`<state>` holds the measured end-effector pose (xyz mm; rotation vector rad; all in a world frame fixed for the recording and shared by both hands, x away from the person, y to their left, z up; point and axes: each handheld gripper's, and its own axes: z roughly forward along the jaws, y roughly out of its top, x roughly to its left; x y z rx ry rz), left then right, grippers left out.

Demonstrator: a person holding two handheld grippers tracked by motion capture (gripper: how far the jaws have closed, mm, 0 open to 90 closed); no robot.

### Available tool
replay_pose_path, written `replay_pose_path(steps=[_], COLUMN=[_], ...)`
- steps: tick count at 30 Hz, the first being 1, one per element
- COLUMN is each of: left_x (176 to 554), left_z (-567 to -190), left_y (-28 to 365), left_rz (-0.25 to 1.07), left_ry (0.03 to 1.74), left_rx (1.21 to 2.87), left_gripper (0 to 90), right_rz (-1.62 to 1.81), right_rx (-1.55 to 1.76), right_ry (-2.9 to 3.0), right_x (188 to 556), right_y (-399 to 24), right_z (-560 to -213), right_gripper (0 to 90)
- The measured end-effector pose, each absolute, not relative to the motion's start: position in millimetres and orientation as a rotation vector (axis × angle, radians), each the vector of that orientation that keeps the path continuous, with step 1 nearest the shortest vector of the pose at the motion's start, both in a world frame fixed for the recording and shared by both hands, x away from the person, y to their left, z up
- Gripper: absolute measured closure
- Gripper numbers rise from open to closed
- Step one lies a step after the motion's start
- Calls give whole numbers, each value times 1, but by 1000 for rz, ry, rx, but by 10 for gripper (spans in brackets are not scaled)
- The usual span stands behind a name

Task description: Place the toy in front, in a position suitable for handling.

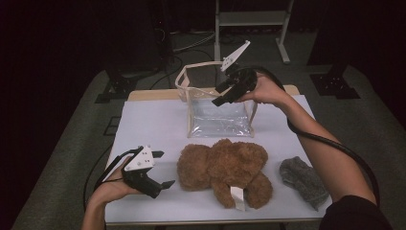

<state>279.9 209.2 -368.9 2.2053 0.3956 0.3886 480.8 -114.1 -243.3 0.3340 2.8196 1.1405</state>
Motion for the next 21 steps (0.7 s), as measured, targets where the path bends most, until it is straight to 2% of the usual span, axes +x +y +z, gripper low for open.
replay_pose_path(steps=[16,21], left_x=[280,281], left_z=[-368,-369], left_y=[208,209], left_rz=[384,377], left_ry=[378,373], left_rx=[2200,2205], left_gripper=[33,33], right_rz=[1096,1070], right_rx=[359,386], right_ry=[2825,2830], right_x=[483,490], right_y=[-114,-112], right_z=[-247,-252], right_gripper=[380,420])
